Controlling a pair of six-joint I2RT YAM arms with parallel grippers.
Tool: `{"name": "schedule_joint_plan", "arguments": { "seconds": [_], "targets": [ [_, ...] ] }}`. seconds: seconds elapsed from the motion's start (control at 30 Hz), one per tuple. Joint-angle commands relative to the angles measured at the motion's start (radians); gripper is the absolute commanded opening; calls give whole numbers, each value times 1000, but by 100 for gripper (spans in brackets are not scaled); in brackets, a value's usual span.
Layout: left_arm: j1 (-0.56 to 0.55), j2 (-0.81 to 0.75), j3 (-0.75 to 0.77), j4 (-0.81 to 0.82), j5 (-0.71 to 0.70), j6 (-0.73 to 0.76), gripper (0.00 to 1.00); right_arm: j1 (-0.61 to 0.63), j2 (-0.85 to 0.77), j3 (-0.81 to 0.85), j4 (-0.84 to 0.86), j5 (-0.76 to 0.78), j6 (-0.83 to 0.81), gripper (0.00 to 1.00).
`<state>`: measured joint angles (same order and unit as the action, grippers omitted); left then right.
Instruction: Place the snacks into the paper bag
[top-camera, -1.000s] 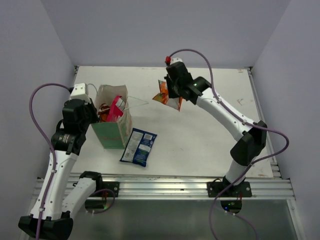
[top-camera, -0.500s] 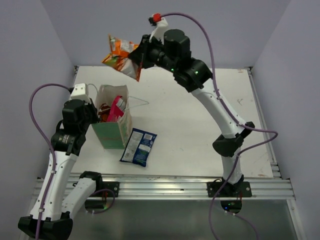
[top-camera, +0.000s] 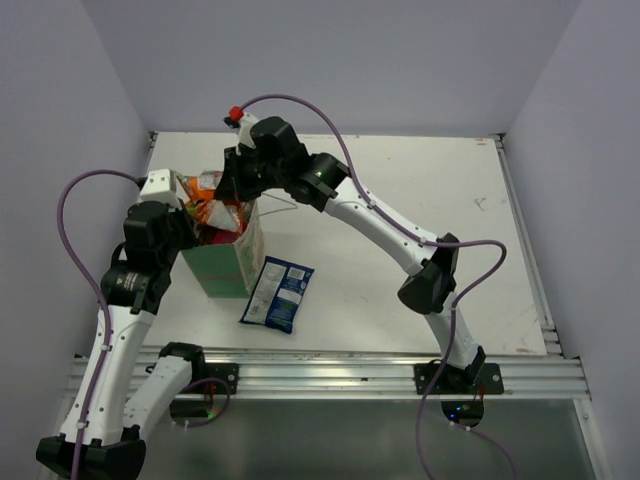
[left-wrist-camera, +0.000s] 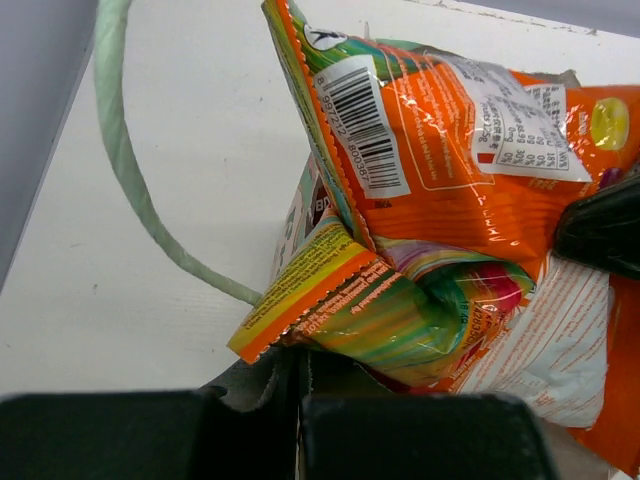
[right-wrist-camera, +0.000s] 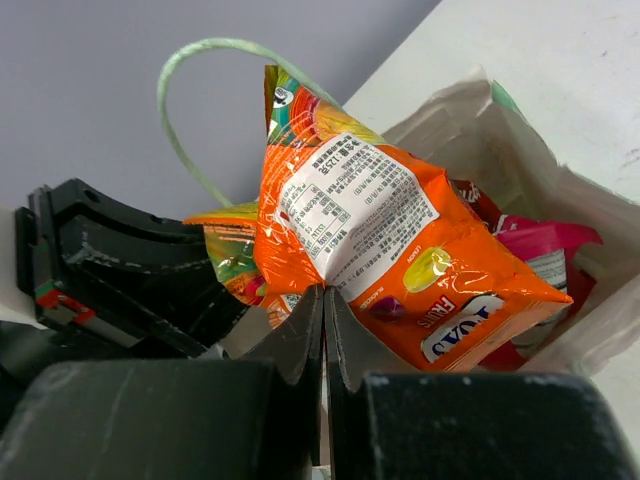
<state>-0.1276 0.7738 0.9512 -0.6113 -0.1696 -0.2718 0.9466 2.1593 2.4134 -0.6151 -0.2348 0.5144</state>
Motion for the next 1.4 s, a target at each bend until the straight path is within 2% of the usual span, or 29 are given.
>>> {"name": "schedule_joint_plan", "arguments": {
  "seconds": [0.0, 0.33, 0.37, 0.43, 0.47, 0.5, 0.57, 0.63, 0.7, 0.83, 0.93, 1.03, 1.07, 1.17, 1.37],
  "targets": [
    [-9, -11, -5, 7, 2, -3, 0, 11, -49, -11, -49, -18, -46, 0],
    [-12, -15, -6, 12, 7, -4, 0, 27, 0, 16, -224, 66, -139, 0],
    [-12, -16, -6, 8, 5, -4, 0, 29, -1, 22, -230, 72, -154, 9],
    [-14, -18, -8, 10, 2, -3, 0, 32, -33, 23, -195, 78, -166, 18],
    [-14, -18, -8, 8, 2, -3, 0, 34, -50, 26, -177, 81, -174, 27],
    [-15, -16, -9, 10, 4, -3, 0, 32, -79, 33, -145, 92, -175, 43],
    [-15, -15, -11, 12, 7, -3, 0, 32, -101, 82, -132, 114, -188, 50],
    [-17, -10, -8, 12, 5, -3, 0, 32, -145, 98, -129, 132, -195, 52],
    [-17, -7, -6, 12, 4, -1, 0, 32, -199, 52, -117, 166, -209, 54],
    [-18, -1, -8, 13, 4, -1, 0, 37, -414, -198, -103, 183, -287, 54],
    [-18, 7, -6, 18, 8, -1, 0, 57, -521, -594, -88, 204, -365, 54],
    [-18, 12, -2, 16, 4, 0, 0, 67, -637, -825, -51, 192, -369, 54],
    [-20, 12, -2, 12, -1, 2, 0, 72, -659, -958, -38, 193, -355, 54],
    [-18, 16, 0, 10, -1, 3, 0, 86, -714, -1132, 30, 198, -343, 55],
    [-18, 39, 3, 13, 18, -1, 0, 92, -632, -1206, 158, 195, -358, 56]
  ]
}}
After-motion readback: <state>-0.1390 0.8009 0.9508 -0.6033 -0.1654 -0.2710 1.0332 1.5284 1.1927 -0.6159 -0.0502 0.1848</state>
